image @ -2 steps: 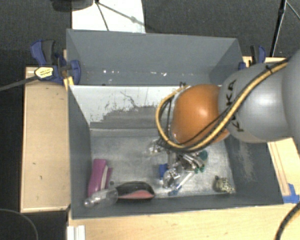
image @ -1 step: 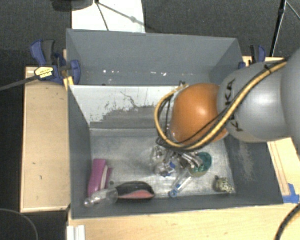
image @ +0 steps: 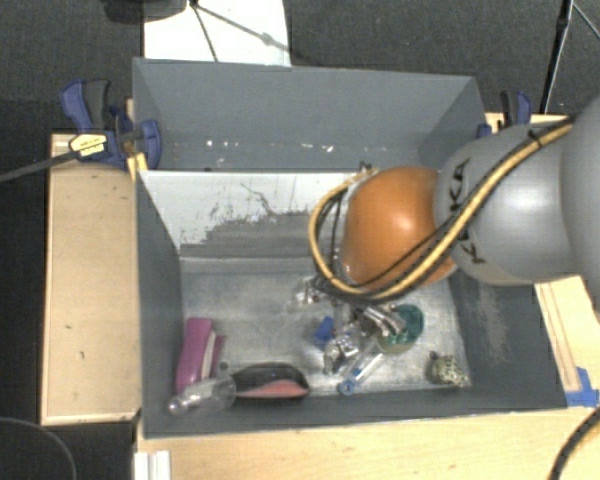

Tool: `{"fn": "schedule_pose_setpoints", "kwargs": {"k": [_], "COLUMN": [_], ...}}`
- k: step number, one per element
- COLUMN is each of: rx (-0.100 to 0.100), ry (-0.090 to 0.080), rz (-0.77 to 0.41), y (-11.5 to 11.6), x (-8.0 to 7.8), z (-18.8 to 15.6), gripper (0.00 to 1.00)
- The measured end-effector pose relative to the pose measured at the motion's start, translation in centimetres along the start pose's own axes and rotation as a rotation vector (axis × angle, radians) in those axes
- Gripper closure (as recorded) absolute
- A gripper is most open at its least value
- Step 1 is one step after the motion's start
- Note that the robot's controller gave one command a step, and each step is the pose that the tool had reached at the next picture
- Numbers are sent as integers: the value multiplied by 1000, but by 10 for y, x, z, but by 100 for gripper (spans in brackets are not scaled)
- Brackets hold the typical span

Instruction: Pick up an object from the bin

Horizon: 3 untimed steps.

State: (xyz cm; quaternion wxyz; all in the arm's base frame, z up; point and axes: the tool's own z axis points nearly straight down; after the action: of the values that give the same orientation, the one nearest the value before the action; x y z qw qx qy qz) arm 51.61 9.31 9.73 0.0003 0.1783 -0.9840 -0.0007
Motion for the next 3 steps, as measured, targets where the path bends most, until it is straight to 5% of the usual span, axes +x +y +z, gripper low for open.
{"fn": "schedule_pose_setpoints", "kwargs": {"k": [1, 2, 3], "rx": [5, 2, 2], "ry": [-5, -5, -15], "rz": [-5, -67, -56], "y": [-67, 1, -1], "x": [4, -32, -34], "z": [-10, 25, 21], "gripper": [0, 0, 100]}}
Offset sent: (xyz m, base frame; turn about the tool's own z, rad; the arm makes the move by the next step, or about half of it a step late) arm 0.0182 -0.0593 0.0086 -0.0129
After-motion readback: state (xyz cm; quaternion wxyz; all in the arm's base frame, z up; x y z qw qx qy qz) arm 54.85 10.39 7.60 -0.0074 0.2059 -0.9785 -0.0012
